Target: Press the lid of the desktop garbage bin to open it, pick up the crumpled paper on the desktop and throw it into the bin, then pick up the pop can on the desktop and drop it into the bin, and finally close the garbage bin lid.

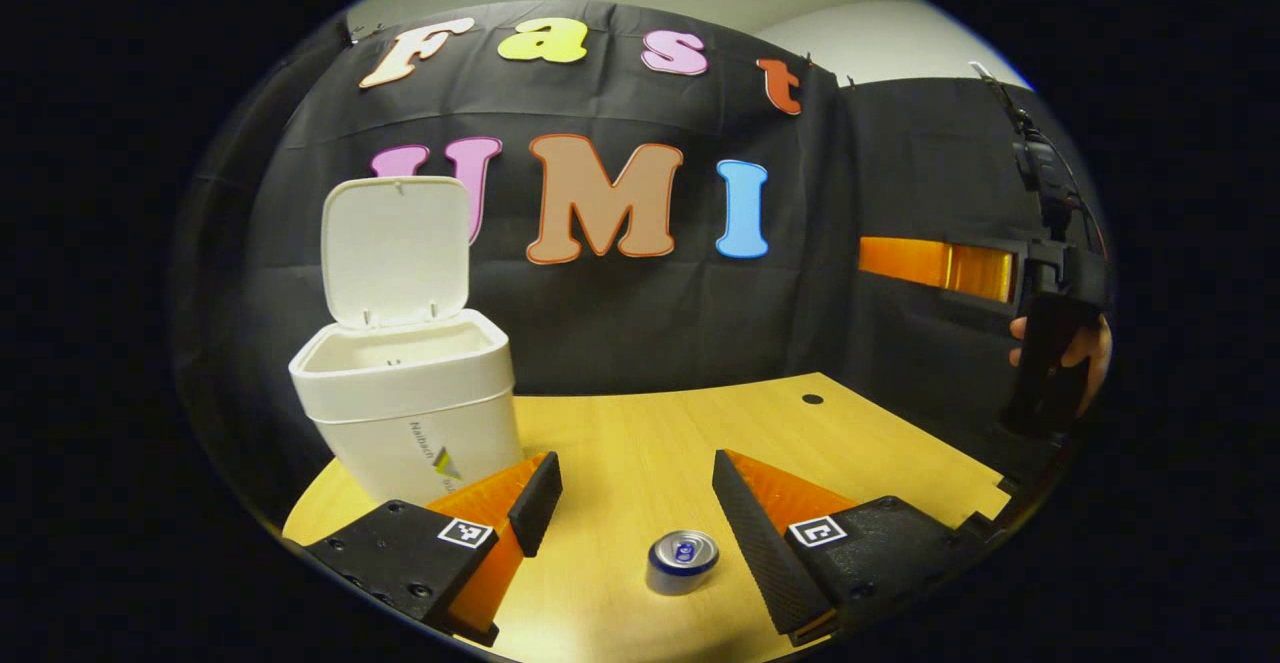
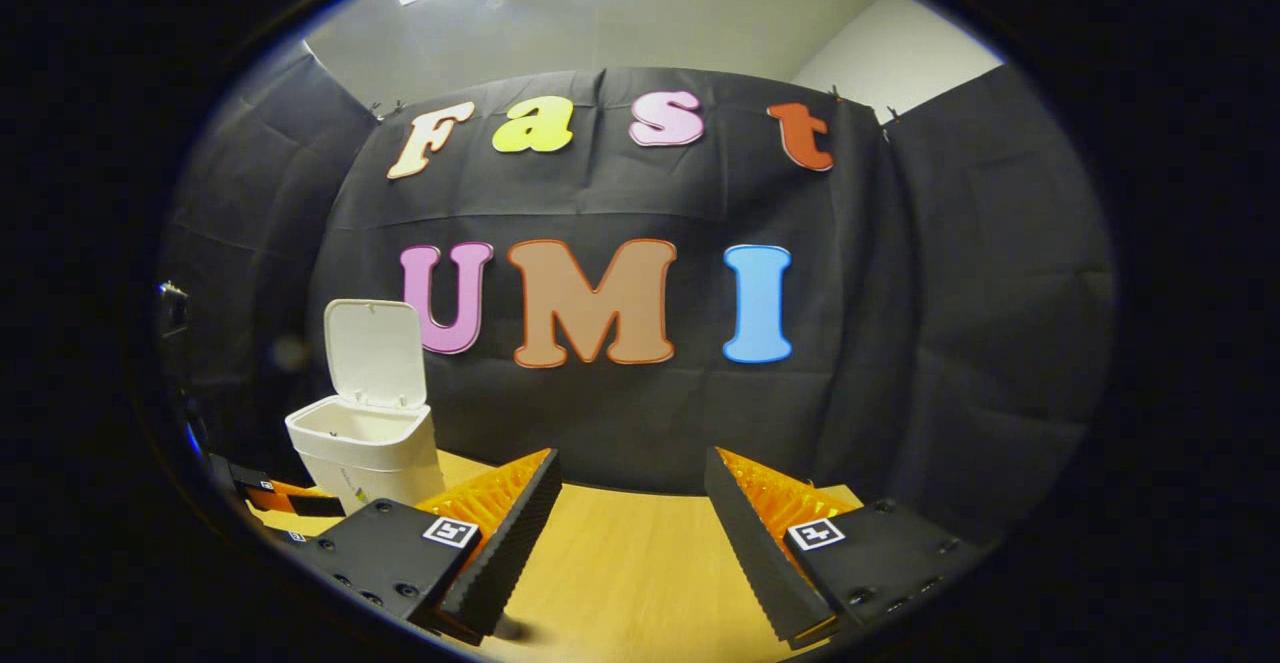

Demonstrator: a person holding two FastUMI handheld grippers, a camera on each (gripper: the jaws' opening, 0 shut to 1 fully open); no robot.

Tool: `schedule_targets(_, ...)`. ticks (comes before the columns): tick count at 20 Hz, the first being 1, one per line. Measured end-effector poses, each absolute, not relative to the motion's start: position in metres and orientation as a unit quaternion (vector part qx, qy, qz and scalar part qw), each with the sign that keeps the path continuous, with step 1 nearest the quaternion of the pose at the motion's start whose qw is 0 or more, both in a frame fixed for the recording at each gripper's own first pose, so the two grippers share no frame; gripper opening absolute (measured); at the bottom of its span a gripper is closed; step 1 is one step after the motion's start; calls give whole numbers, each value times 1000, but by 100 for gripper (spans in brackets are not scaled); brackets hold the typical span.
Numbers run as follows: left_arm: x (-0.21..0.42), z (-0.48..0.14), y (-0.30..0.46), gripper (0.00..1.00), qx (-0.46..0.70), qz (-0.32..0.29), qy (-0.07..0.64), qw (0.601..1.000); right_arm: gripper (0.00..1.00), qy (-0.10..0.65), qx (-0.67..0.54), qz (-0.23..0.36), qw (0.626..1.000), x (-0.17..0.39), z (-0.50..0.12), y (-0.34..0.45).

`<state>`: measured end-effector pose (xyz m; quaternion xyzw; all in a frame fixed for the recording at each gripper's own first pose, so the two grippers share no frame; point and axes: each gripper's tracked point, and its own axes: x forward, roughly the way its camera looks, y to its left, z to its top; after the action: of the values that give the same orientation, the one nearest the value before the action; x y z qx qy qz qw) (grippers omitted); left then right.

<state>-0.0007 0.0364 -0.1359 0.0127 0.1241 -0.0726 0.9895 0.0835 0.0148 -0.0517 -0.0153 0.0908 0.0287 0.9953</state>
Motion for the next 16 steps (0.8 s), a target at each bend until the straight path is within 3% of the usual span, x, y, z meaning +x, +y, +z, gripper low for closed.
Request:
schedule_targets(2,2,-155,23,92,17,-83,146,986,96,98,-13,8,995,72,-58,-8)
schedule_targets(3,3,-168,16,92,17,-88,162,983,92,102,-12,-1,995,67,-61,-19)
schedule_targets(4,3,-181,11,92,15,-92,181,979,96,107,-11,-10,994,61,-65,-29)
schedule_targets(16,5,-288,11,92,14,-69,334,940,96,171,-12,-64,983,9,-114,-90)
